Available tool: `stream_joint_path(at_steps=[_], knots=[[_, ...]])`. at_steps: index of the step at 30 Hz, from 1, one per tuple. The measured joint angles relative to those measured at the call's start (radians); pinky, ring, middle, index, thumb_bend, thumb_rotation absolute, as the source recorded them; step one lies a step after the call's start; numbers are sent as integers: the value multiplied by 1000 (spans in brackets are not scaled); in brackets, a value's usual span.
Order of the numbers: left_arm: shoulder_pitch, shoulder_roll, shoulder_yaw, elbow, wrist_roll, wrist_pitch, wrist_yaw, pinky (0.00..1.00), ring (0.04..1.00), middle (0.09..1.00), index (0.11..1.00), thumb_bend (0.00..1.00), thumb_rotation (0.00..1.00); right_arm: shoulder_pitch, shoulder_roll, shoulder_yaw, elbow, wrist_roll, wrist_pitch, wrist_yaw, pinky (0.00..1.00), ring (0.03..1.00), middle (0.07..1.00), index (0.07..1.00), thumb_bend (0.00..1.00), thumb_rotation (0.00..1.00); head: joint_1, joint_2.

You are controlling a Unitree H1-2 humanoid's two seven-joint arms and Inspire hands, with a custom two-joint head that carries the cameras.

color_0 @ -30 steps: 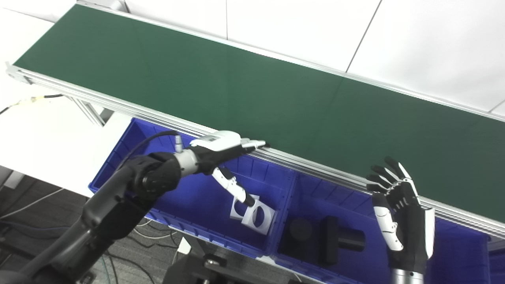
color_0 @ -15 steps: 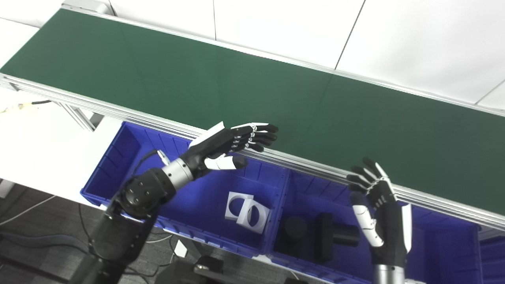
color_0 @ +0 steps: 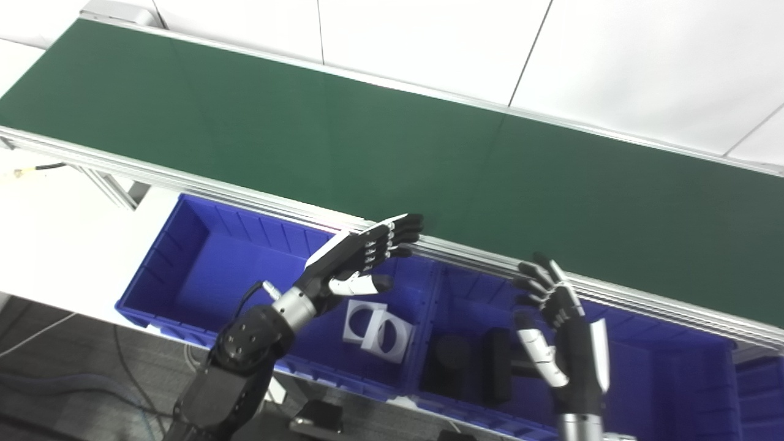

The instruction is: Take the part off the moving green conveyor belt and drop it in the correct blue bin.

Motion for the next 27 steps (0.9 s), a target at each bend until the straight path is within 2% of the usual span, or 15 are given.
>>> stream_joint_path(at_steps=[1,3,4,5,9,22,27], knots=[[12,-5,0,12,0,-21,9,826,879,868,860,1000,671,1,3,3,5,-11,-5,-5,648,740,799,860,599,677,0,0],[28,-12,2,20,0,-49,17,823,873,861,854,1000,679,-2,10,15,23,-26,-13,-20,656,745,798,859,597,675,-70,-15],[31,-13,3,22,-1,-59,20,826,873,861,853,1000,677,-3,13,21,30,-30,-13,-23,658,747,798,858,592,673,-71,-15],[31,-12,6,26,-2,-67,22,831,873,863,854,1000,671,-3,16,28,35,-37,-13,-29,658,749,797,858,588,670,-101,-20],[29,-4,19,51,-29,-97,21,853,878,881,879,1000,662,-10,33,48,61,-69,-14,-49,651,739,796,857,579,672,-135,-22],[27,24,16,80,-66,-125,8,860,883,888,888,1000,626,-38,38,92,118,-94,-15,-119,677,753,807,870,623,731,-138,-28],[27,25,19,88,-67,-129,7,837,868,874,878,1000,614,-39,38,101,125,-92,-15,-130,683,761,813,868,620,737,-134,-46]])
